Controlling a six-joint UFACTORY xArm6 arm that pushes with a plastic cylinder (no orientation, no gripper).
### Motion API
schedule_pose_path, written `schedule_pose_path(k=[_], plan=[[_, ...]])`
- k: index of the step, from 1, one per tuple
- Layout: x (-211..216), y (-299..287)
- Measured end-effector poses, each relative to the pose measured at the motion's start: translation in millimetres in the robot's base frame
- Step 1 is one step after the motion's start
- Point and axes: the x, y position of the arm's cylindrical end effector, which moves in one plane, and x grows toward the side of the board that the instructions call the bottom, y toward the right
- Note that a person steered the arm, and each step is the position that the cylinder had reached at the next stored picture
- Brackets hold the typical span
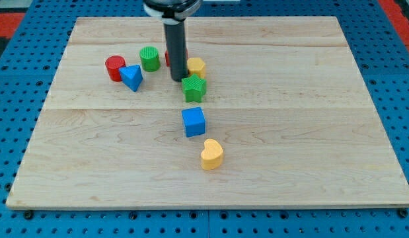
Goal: Slide the red star diagonally top right to the yellow hexagon
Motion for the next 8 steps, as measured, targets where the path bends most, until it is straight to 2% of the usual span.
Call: schedule_pose_path(k=[1,3,4,5,6,8], plan=[[-7,-13],[100,-49],[122,4],[117,-20],[41,-44],[-43,-40]])
